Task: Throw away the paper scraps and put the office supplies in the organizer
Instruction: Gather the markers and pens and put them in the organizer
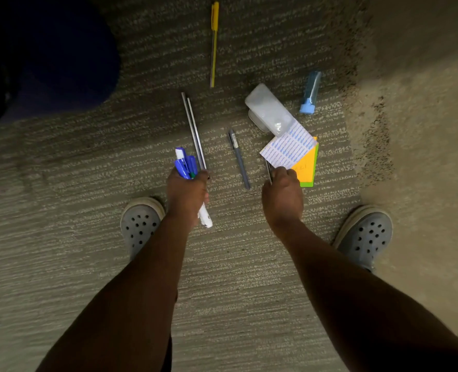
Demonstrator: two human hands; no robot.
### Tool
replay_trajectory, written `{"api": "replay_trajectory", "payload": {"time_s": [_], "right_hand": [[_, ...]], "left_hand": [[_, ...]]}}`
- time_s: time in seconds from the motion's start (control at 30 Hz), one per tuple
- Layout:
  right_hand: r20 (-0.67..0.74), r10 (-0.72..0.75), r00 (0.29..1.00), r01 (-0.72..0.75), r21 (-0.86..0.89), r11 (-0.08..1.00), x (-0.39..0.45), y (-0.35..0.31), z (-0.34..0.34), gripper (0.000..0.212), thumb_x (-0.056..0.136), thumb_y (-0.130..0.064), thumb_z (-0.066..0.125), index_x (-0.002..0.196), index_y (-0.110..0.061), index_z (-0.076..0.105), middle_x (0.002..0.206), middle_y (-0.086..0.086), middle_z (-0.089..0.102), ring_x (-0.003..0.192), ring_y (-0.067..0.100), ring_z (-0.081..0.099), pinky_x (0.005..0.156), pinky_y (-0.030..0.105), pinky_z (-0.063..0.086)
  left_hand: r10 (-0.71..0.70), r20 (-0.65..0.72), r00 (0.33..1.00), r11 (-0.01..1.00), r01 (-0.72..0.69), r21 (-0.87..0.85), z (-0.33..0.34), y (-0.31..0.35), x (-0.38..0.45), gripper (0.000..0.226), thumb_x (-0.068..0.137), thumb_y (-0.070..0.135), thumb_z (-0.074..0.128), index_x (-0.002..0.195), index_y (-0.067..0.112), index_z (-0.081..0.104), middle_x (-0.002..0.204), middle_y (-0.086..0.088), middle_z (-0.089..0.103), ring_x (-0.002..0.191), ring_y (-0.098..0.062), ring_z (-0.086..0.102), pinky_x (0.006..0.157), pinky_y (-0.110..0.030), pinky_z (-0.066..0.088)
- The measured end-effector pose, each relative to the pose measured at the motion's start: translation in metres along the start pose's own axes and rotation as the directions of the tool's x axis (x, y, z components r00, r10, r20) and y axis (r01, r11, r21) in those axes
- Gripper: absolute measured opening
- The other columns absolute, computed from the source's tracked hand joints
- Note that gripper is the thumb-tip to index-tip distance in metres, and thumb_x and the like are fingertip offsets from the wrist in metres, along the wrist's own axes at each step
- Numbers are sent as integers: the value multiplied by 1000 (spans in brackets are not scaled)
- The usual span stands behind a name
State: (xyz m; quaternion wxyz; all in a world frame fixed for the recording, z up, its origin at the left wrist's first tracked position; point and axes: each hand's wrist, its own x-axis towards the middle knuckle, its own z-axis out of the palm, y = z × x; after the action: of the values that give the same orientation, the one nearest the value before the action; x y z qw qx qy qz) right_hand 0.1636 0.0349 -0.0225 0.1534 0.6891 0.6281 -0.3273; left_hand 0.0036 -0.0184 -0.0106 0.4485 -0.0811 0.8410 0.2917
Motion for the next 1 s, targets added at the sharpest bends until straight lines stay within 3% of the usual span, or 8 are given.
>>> {"api": "replay_trajectory", "payload": {"time_s": [0.13,0.23,0.37,0.47,0.63,0.83,1.0], "right_hand": [[4,-45,999,45,-74,996,5,3,13,14,96,-15,47,105,-9,55,103,16,62,94,36,61,69,38,45],[10,-31,999,31,-5,1000,0,-6,18,19,86,-19,53,100,-9,59,95,17,65,87,34,62,68,35,45],[-30,-137,990,138,69,988,-11,-25,31,18,87,-15,49,98,-1,54,85,19,62,76,31,58,62,30,31],[-76,-137,988,146,131,981,2,-41,31,15,90,-18,47,100,-6,48,80,7,51,69,22,45,59,26,27],[-5,-201,980,201,12,979,32,-55,26,28,95,-22,46,112,-1,49,108,19,57,93,34,60,67,31,36],[68,-317,946,317,8,948,35,-71,14,35,89,-28,52,109,1,49,104,24,60,96,38,59,71,34,40],[65,-270,961,266,68,962,46,-104,6,37,87,-24,59,115,-3,46,108,22,63,101,38,61,77,34,44]], "left_hand": [[70,-59,996,998,-69,11,-11,14,15,25,86,12,66,72,21,46,56,-3,53,34,-9,50,42,-24,48],[101,-38,994,995,-101,-1,-17,20,22,25,87,12,67,76,21,46,60,-5,54,37,-10,50,40,-23,47],[115,-12,993,993,-114,37,-20,23,29,20,88,12,66,83,18,48,65,-3,59,38,-10,50,41,-23,47],[124,11,992,990,-124,60,-21,22,30,19,88,14,67,84,16,49,63,-3,55,39,-10,50,40,-24,48],[130,38,991,990,-132,58,-22,26,26,22,88,14,67,80,18,46,64,-5,52,43,-14,50,43,-25,48],[141,75,987,990,-141,-4,-31,37,-2,21,86,16,70,80,17,50,61,-5,56,41,-13,54,43,-25,51],[123,102,987,992,-122,-19,-33,26,-19,24,85,18,72,77,17,49,61,-5,56,41,-13,53,42,-25,49]]}}
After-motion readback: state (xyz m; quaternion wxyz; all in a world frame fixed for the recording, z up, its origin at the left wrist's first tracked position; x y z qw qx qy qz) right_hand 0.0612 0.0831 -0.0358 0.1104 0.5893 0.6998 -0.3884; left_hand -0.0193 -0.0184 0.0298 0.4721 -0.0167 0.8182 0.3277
